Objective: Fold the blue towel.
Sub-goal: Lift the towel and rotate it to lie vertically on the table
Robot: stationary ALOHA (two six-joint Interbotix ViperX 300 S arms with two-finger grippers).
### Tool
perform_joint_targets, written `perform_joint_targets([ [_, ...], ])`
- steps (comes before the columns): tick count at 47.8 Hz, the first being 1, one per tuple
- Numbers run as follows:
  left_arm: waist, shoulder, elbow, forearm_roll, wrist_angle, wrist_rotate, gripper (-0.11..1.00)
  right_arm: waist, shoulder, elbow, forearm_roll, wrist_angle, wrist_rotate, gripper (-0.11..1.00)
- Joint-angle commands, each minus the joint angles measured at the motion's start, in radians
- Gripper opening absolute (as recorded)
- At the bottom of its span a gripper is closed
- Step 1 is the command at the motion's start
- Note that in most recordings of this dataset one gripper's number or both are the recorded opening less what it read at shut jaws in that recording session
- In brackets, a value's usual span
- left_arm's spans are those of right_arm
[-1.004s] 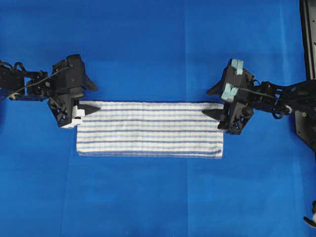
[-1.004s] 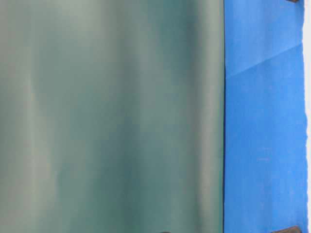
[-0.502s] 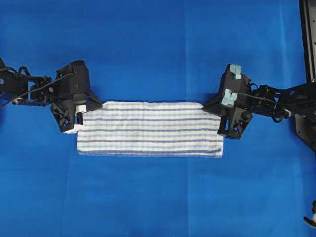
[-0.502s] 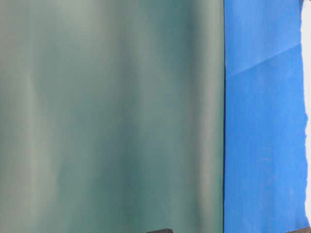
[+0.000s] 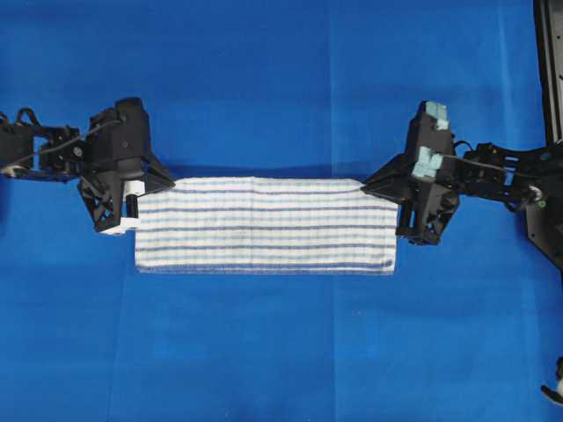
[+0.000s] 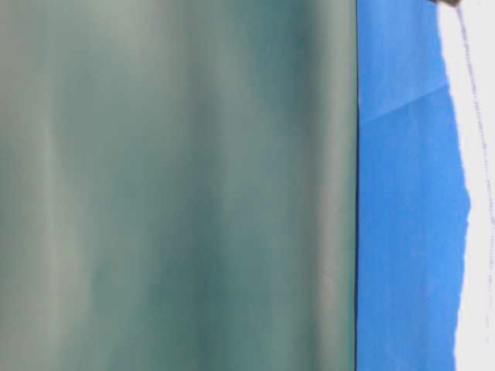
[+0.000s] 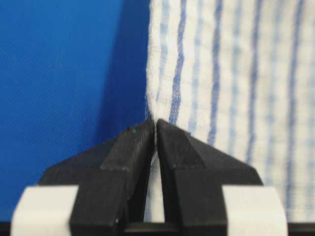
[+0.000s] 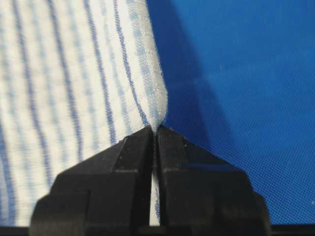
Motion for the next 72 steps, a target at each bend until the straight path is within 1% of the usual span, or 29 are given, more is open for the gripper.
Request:
perform_joint_targets([
  [1,0.0,-0.071,-0.04,-0.002,0.052,0.0,0.02,-0.002,-0.067,-0.006,0.0,0.032,-0.002,0.03],
  [8,-0.002,-0.123,-0.063,-0.002,0.11,0.0,0.02,-0.002,-0.137,-0.005,-0.002,0.075,-0.002,0.03],
  [14,-0.005,-0.126,-0.066,-0.002,0.112,-0.014,0.02,-0.002,-0.156,-0.006,-0.003,0.092,-0.002,0.03],
  [19,-0.025,-0.123,-0.074,-0.003,0.107,-0.031,0.02,-0.005,-0.155,-0.015,-0.011,0.092,-0.002,0.03],
  [25,-0.058,-0.112,-0.103,-0.003,0.087,-0.078,0.02,-0.032,-0.155,-0.037,-0.032,0.094,-0.005,0.03],
  [34,-0.103,-0.054,-0.181,-0.003,0.066,-0.187,0.02,-0.12,-0.153,-0.077,-0.046,0.094,-0.044,0.03],
  [40,-0.137,-0.003,-0.253,-0.003,0.066,-0.212,0.02,-0.176,-0.152,-0.097,-0.046,0.092,-0.081,0.03],
  [44,-0.155,0.04,-0.319,-0.003,0.061,-0.218,0.02,-0.209,-0.149,-0.115,-0.046,0.092,-0.11,0.03],
  [51,-0.176,0.127,-0.439,-0.003,0.029,-0.262,0.02,-0.264,-0.135,-0.152,-0.046,0.089,-0.163,0.03],
  [54,-0.184,0.163,-0.491,-0.003,0.026,-0.27,0.02,-0.287,-0.127,-0.166,-0.046,0.086,-0.179,0.03],
  [62,-0.192,0.259,-0.634,-0.002,0.023,-0.27,0.02,-0.337,-0.123,-0.186,-0.046,0.084,-0.216,0.03],
  [67,-0.192,0.321,-0.724,-0.002,0.023,-0.268,0.02,-0.36,-0.133,-0.186,-0.046,0.084,-0.227,0.03],
  [72,-0.192,0.368,-0.787,-0.002,0.025,-0.268,0.02,-0.38,-0.15,-0.183,-0.046,0.084,-0.238,0.03],
])
